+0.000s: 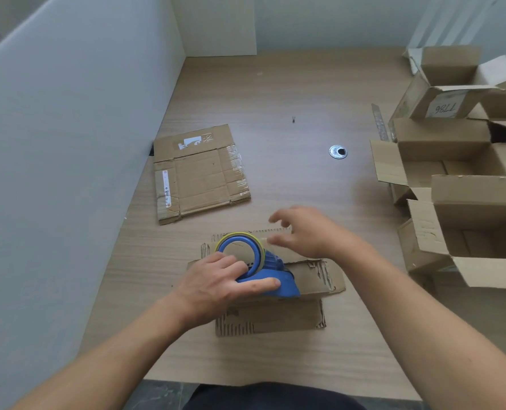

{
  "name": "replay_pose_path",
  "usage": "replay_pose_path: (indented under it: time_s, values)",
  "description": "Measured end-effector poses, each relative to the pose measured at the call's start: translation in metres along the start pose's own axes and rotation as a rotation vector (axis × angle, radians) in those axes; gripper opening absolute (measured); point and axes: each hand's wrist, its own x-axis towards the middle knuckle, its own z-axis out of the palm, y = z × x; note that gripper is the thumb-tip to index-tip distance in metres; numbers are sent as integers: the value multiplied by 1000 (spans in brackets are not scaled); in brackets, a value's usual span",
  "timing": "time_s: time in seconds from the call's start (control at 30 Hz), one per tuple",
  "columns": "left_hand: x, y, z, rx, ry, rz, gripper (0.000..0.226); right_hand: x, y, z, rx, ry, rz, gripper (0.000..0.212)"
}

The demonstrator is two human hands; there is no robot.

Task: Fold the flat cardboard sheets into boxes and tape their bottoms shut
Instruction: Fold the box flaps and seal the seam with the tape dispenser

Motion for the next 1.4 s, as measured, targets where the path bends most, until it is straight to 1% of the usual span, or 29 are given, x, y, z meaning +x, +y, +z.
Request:
replay_pose_path:
  time_s: [0.07, 0.1, 0.13, 0.17, 0.23, 0.3, 0.37, 0.43, 0.47, 0.57, 0.67, 0.87, 0.93, 1.0, 1.07, 1.1, 1.13, 1.2, 1.23, 1.3, 1.37, 1.4]
  values:
    - [1, -1, 1, -2, 9, -13, 78, -9, 4, -1, 87, 81, -26, 34]
    - [1, -1, 1, -4, 8, -18, 77, -15, 4, -2, 119, 77, -72, 26]
    - [2, -1, 1, -3, 6, -21, 77, -19, 2, -3, 129, 54, -126, 21]
    - [2, -1, 1, 1, 7, -23, 78, -22, 0, -5, 108, 11, -170, 21]
    - [2, -2, 1, -1, 5, -17, 79, -25, -3, -6, 37, -96, -199, 28]
    - [2, -2, 0, 3, 6, -18, 77, -25, -4, -7, -7, -156, -208, 29]
    - [2, -2, -1, 10, -1, -24, 75, -24, -5, -6, -32, -142, -230, 21]
    - [4, -2, -2, 0, -6, -31, 75, -23, -5, -4, -36, -110, -234, 20]
    - [4, -2, -3, -5, -8, -37, 77, -22, -4, -2, -36, -94, -229, 19]
    - [6, -3, -3, -13, -13, -58, 84, -23, -1, 8, -26, -21, -208, 5]
    - [8, -3, -4, -19, -15, -68, 86, -27, -1, 13, 39, 44, -170, 18]
    - [9, -3, -6, -19, -12, -83, 84, -36, 4, 17, 107, 41, -214, 34]
    - [8, -2, -5, -30, -20, -81, 81, -41, 8, 19, 123, 49, -238, 33]
    - [7, -2, -6, -30, -14, -88, 70, -42, 13, 18, 126, 60, -241, 29]
    - [8, -2, -6, -24, -9, -104, 58, -43, 18, 17, 23, 57, -229, 29]
    - [9, -2, -6, -25, -8, -105, 56, -43, 22, 19, -47, 77, -220, 29]
    - [9, -3, -6, -27, -8, -102, 55, -43, 26, 21, -98, 132, -229, 29]
    - [9, -3, -7, -25, 4, -95, 55, -45, 30, 25, -105, 256, -259, 27]
    - [10, -2, -8, -25, 15, -95, 55, -45, 31, 24, -96, 270, -243, 27]
    - [11, -1, -9, -32, 26, -91, 56, -43, 30, 26, -124, 225, -178, 29]
    - [9, -1, -7, -35, 32, -115, 53, -44, 35, 31, -171, 189, -89, 35]
    - [6, -2, -6, -49, 41, -143, 52, -46, 41, 33, -126, 203, -45, 40]
